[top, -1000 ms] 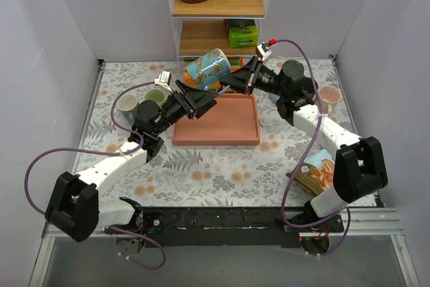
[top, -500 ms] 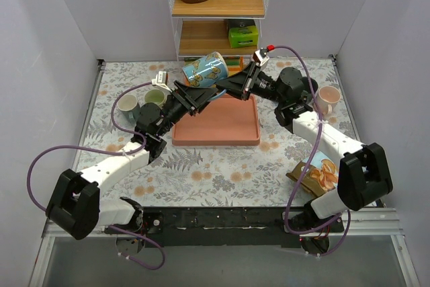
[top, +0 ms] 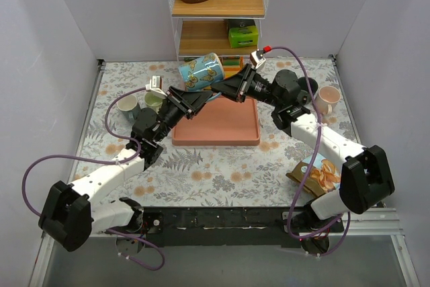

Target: Turn the mug right side up

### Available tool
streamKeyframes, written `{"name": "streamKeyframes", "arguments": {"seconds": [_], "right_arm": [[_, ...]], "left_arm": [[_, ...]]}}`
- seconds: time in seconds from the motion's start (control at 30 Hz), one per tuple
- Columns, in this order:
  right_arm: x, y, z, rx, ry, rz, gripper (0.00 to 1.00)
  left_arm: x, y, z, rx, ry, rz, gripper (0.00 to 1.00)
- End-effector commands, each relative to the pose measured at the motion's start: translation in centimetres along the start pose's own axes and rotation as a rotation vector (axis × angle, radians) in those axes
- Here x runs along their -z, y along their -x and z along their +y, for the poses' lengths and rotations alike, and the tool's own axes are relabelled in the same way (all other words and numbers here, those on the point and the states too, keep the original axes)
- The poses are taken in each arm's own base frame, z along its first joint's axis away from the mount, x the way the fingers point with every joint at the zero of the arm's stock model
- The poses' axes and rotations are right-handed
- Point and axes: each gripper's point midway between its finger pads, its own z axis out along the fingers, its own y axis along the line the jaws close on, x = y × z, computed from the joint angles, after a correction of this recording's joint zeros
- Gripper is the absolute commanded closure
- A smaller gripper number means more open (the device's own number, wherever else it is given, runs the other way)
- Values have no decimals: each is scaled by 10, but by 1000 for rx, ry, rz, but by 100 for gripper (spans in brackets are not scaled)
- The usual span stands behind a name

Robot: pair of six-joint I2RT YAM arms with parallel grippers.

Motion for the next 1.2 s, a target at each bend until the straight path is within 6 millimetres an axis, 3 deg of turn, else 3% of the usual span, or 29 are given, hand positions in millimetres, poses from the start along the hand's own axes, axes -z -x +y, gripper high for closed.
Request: {"name": "streamKeyframes", "arguments": {"seconds": [0.0, 0.2, 0.5, 0.73, 1.03, 1.17], "right_arm": [[9, -27, 39, 75, 98, 80, 99], [9, -33, 31, 70, 82, 114, 97], [12, -33, 17, 5, 75, 111, 61], [18, -22, 15, 10, 64, 72, 44], [26, -23, -11, -42, -20, 99, 40], [35, -27, -22, -50, -60, 108, 39]], "left_arm": [[4, 18, -16, -86, -27, -86, 100], [2, 24, -21, -131, -3, -100, 100], [-1, 30, -23, -127, 30, -85, 100], [-1, 45, -24, -124, 54, -103, 100], [3, 73, 0, -120, 163, -132, 100], [13, 97, 10, -198, 258, -173, 100]]}}
